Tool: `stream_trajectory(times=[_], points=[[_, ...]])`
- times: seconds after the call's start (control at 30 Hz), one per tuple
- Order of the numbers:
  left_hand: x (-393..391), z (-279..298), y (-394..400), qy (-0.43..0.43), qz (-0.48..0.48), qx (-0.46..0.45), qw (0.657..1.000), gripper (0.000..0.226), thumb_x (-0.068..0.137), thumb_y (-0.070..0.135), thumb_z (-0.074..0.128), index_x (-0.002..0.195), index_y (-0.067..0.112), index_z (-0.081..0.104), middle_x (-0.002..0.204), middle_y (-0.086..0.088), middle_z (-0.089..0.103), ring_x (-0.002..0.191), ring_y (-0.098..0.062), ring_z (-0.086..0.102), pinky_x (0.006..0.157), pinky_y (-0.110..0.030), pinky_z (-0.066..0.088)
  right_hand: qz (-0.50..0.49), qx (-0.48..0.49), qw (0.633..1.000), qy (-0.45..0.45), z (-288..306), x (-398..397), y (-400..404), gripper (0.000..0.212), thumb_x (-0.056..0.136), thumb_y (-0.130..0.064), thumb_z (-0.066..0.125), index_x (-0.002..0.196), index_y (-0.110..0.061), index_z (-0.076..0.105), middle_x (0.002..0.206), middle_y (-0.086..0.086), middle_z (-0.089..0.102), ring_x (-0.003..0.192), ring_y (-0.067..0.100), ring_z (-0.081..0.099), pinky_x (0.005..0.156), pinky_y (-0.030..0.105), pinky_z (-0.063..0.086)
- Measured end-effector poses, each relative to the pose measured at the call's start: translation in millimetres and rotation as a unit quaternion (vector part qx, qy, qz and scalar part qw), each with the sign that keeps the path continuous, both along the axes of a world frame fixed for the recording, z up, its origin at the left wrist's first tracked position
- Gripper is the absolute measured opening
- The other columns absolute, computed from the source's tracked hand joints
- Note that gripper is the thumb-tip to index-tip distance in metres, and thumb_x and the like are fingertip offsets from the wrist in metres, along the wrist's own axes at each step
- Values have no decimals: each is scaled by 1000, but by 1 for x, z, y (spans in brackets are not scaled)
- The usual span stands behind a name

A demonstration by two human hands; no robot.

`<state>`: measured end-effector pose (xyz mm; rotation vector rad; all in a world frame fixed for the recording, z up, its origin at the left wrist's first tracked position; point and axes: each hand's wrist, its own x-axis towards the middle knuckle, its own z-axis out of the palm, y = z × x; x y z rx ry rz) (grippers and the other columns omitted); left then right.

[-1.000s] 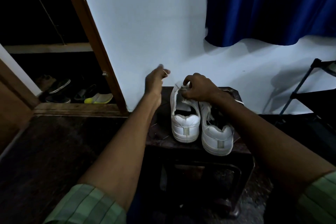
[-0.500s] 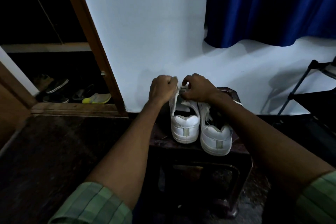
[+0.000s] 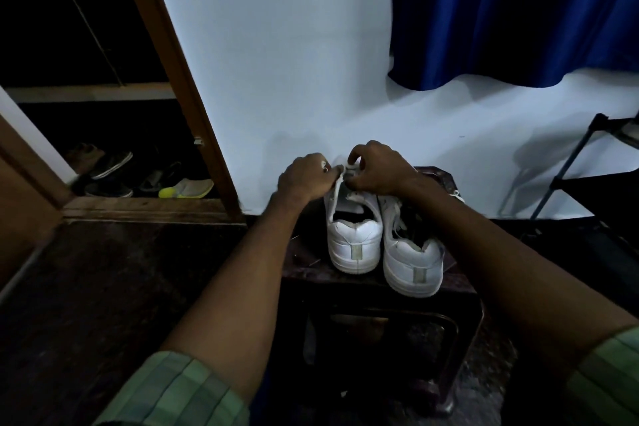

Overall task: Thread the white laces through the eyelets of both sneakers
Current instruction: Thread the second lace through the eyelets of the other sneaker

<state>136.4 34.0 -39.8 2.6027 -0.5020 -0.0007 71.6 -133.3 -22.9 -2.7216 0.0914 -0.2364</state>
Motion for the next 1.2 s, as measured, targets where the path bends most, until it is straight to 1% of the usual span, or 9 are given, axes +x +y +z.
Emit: stream_trajectory(times=[0.1,0.2,0.27,0.43,0.6,0.77,0.87,1.0,1.2], points=[[-2,9,-3,76,-17,-145,986,45,94,44,63,61,19,47,60,0,47,60,-21,47,59,-31,33,2,0,1000,0,-1,0,0,46,78,-42,75,117,-19,67,113,7,59,103,26,61,82,30,42],[-3,21,-5,196,60,-538,818,32,99,28,62,69,21,52,52,8,41,45,-10,34,49,-26,26,2,-4,1000,1,0,0,1,46,77,-41,76,117,-20,66,113,7,59,103,26,61,84,31,45],[2,25,-2,194,88,-622,753,34,102,28,58,69,21,55,57,8,46,47,-7,36,48,-23,26,4,-5,1000,3,0,1,0,46,76,-41,77,116,-20,66,113,7,59,102,26,61,82,31,44],[1,6,3,114,-18,-342,933,45,105,40,50,69,19,65,60,7,69,65,-17,58,65,-30,39,1,-8,1000,-8,2,0,0,42,78,-47,75,112,-24,68,106,2,65,100,24,61,80,32,44],[-5,14,-6,127,6,-405,905,36,107,38,52,82,15,64,69,5,58,59,-9,48,60,-27,38,-39,24,999,-13,19,-5,-19,25,82,-46,79,86,-22,78,80,-6,67,83,17,65,74,31,50],[-3,20,-10,144,-4,-467,873,35,112,39,39,92,15,56,86,-1,76,54,-11,44,48,-23,33,-20,68,997,43,28,-11,-22,13,80,-24,84,83,-12,82,67,-2,72,67,14,68,69,29,56],[-3,15,-9,102,6,-332,938,34,106,44,51,85,18,49,74,3,56,61,-14,46,61,-31,37,-20,32,998,53,24,-12,-17,16,77,-28,86,85,-14,82,73,-1,73,76,16,69,75,30,56],[-1,-1,-2,50,16,-94,994,50,89,63,67,112,19,61,107,2,63,99,-21,59,85,-34,49,-52,60,996,38,37,-13,-31,15,73,-24,89,79,-12,82,77,2,76,74,17,69,67,28,52],[2,1,-5,4,43,-32,999,38,96,53,59,86,17,69,109,-15,73,106,-39,66,74,-33,43,-98,378,920,27,51,-27,-48,28,81,-25,86,85,1,77,59,2,46,45,12,30,41,20,23]])
